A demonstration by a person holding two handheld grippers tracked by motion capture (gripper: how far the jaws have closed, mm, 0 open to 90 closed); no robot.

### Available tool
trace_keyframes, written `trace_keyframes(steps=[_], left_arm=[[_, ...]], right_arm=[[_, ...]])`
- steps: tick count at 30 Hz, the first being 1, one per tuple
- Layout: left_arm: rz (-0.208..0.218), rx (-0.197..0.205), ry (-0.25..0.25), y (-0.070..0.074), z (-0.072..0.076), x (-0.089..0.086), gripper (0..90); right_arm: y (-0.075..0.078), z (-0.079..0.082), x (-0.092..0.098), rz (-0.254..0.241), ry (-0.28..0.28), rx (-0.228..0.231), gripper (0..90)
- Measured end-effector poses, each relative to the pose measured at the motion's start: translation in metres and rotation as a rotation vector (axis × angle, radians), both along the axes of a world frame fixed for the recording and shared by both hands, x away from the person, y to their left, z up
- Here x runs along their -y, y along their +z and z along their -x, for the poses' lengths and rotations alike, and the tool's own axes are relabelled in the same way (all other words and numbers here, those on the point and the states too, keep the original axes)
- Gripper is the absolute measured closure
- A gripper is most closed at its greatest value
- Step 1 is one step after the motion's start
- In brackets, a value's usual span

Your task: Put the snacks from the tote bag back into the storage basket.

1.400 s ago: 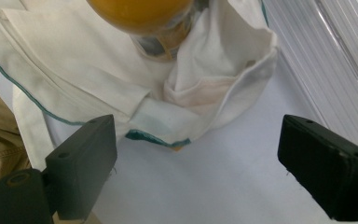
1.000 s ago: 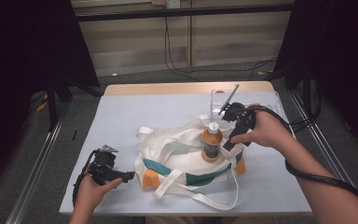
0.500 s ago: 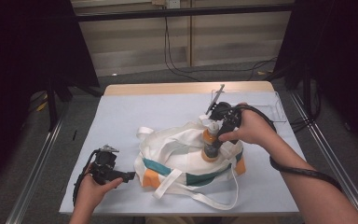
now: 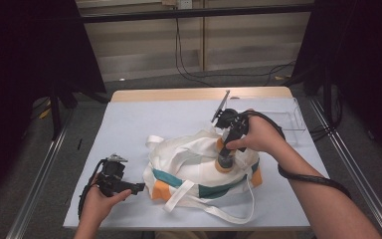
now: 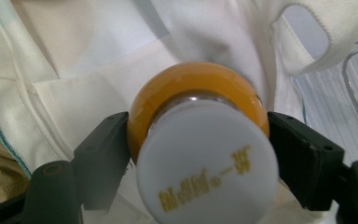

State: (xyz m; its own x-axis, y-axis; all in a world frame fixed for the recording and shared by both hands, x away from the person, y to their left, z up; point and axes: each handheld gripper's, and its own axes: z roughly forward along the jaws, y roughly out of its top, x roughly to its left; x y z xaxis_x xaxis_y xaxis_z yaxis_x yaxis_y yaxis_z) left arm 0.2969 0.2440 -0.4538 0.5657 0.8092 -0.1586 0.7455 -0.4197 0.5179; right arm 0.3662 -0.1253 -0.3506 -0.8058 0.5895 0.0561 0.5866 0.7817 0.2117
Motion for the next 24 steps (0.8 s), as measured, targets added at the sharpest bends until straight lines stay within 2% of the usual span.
trace_keyframes(steps=[6,9,11,24], left_arm=[[0.006,-0.007,0.006,-0.001,-0.0006,-0.0014,4.7],[0.009,-0.006,0.009,-0.0007,-0.0001,-0.0015,4.7],[0.003,-0.012,-0.008,0.0003,-0.0007,-0.0031,4.7],[0.008,-0.011,0.011,-0.0004,0.0007,-0.0034,4.7]], right_arm=[[-0.003,-0.0011,-0.0037,0.01,0.01,-0.007,29.4],[-0.0038,-0.0016,-0.0043,0.014,0.012,-0.007,29.6],[-0.0034,-0.0016,-0.0048,0.02,0.009,-0.01,29.8],[-0.0007,-0.0021,-0.009,0.063,0.003,-0.039,30.4]])
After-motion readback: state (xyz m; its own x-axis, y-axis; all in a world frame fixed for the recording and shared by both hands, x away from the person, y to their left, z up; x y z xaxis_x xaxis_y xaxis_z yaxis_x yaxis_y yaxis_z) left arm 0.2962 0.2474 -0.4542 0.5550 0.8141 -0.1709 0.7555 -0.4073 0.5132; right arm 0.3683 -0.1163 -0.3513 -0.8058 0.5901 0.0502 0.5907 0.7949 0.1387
